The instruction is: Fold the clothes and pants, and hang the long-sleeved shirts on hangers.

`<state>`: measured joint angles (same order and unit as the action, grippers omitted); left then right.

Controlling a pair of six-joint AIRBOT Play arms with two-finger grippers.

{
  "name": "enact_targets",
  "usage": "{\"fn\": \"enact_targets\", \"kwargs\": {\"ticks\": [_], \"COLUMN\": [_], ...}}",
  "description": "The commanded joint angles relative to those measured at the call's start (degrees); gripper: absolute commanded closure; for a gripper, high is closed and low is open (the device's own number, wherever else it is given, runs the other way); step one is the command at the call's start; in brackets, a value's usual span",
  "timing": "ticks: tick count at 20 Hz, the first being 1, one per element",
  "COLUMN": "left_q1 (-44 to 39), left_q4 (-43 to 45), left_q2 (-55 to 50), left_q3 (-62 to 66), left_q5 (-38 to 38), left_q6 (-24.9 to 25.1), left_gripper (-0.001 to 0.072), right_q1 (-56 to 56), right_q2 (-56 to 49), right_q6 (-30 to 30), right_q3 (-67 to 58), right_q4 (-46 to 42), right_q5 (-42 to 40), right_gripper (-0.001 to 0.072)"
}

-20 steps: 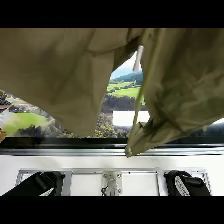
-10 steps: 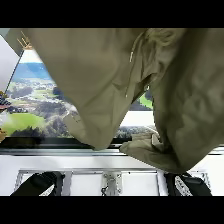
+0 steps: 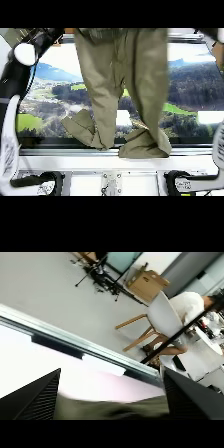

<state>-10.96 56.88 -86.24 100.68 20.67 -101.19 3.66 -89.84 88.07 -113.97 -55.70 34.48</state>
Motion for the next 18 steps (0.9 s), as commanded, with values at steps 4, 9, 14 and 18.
{"fn": "enact_targets", "kwargs": {"ticks": [4,9,14,18], "left_q1": [12.0,16.9,9.7,-2.6], "left_q4": [-2.5,-2.3,-2.5,-3.0], "left_q2": [-15.5,-5.5,5.9,10.1], "left_q3": [16.7,-4.6,-38.8,-57.0], "left_q5": [27.8,42.0,42.0,34.8], "left_q6": [-0.8,10.5,11.0,11.0], "left_gripper": [-0.0006,0.0100,0.0100,0.0100], "right_q1": [-5.8,-11.3,-11.3,-9.5], "right_q2": [-6.8,3.3,21.0,35.5], "right_q6": [0.2,0.2,-1.2,-1.0], "right_q3": [-2.2,3.0,33.8,63.6], "right_q4": [2.4,-12.0,-17.6,-17.1], "right_q5": [5.3,27.0,40.2,40.6], "right_gripper": [0.0000,0.0000,0.0000,0.0000]}}
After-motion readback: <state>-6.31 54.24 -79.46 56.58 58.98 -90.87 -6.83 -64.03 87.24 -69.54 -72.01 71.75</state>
